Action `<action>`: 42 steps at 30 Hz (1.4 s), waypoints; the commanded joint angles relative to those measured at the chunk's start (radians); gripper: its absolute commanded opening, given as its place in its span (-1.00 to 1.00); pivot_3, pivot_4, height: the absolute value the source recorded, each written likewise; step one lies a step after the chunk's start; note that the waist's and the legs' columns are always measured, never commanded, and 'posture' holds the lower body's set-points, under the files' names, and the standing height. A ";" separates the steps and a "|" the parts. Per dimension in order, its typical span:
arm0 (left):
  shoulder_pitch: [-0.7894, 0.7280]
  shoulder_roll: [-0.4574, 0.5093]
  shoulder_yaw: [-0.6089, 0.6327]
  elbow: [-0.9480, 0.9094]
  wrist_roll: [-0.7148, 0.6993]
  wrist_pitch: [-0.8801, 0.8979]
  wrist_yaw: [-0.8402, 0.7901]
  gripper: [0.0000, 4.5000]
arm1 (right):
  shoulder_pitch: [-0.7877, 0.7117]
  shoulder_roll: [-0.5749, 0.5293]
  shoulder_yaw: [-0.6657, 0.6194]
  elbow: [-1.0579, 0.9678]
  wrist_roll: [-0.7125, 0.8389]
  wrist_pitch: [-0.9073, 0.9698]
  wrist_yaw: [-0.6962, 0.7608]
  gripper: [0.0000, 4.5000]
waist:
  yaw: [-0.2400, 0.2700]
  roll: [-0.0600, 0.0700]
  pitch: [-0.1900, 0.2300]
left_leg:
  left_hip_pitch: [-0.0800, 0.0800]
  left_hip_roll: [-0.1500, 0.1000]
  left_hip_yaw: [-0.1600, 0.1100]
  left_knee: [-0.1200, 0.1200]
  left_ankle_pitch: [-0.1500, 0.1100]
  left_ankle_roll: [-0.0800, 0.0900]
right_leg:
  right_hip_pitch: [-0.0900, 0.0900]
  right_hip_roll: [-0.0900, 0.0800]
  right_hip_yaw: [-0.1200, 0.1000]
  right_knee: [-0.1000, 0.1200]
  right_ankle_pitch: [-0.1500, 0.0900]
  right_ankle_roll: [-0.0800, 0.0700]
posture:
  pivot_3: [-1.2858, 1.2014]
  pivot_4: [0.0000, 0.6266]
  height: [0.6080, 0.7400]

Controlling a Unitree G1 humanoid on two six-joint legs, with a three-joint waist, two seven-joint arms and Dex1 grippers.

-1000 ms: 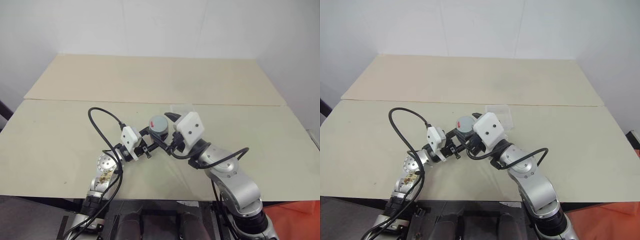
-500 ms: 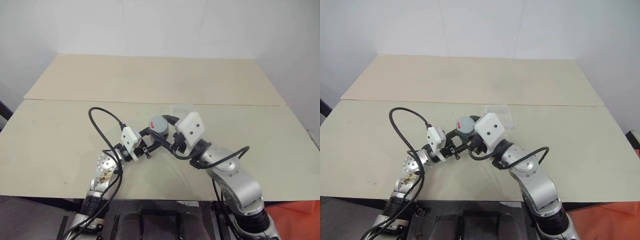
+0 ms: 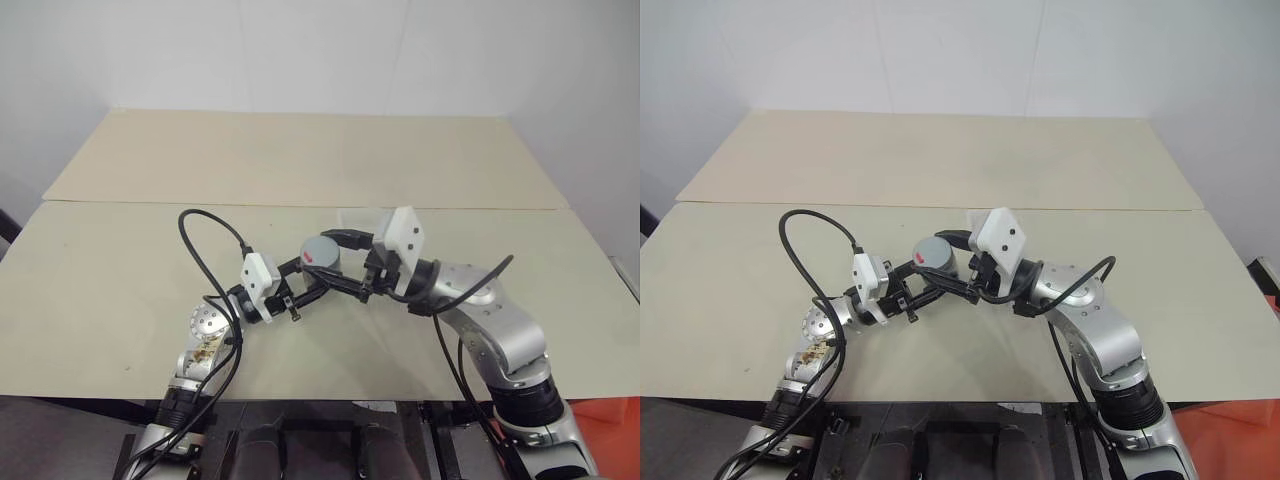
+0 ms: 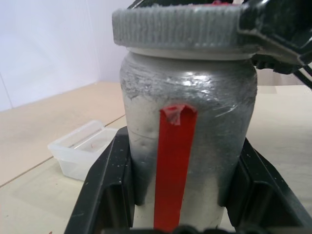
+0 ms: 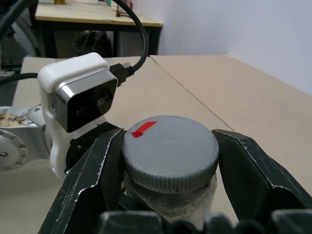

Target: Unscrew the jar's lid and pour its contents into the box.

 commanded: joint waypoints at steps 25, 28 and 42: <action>-0.047 0.025 0.036 0.004 0.022 0.036 0.070 -0.14 | 0.197 -0.125 -0.176 -0.012 -0.108 0.177 -0.297 0.23 | 0.020 0.000 0.000 | 0.000 -0.001 0.001 0.000 0.000 0.000 | 0.000 -0.001 0.000 0.000 0.000 0.000 | 0.03 -0.52 1.00; -0.088 0.027 0.031 0.053 0.047 0.035 0.077 -0.14 | 0.270 -0.150 -0.133 -0.003 -0.190 0.230 -0.352 0.23 | 0.017 0.000 0.000 | 0.000 -0.001 0.001 0.000 0.000 0.000 | 0.000 0.000 0.000 0.000 0.000 0.000 | 0.03 -0.52 1.00; -0.219 0.011 0.021 0.213 0.136 0.022 0.131 -0.14 | 0.306 -0.111 -0.127 -0.019 -0.246 0.412 -0.420 0.97 | 0.017 -0.001 -0.001 | 0.000 -0.001 0.000 0.000 0.000 0.000 | 0.001 0.000 0.000 -0.001 0.000 0.000 | 0.03 -0.52 1.00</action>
